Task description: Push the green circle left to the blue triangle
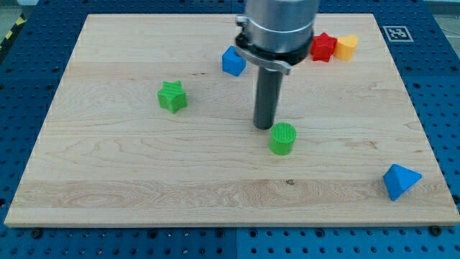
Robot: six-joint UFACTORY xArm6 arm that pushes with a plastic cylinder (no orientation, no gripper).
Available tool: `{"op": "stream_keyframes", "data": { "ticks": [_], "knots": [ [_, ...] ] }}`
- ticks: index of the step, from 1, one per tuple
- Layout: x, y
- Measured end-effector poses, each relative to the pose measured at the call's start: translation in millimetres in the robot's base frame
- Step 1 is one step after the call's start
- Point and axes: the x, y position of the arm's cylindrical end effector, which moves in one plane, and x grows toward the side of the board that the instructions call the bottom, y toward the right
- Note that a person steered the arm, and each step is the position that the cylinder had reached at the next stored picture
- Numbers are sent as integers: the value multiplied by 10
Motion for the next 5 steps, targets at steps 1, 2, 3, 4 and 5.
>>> {"op": "stream_keyframes", "data": {
  "ticks": [1,2,3,4,5],
  "knots": [
    [264,143],
    [445,725],
    [412,790],
    [431,898],
    [673,1212]
  ]
}}
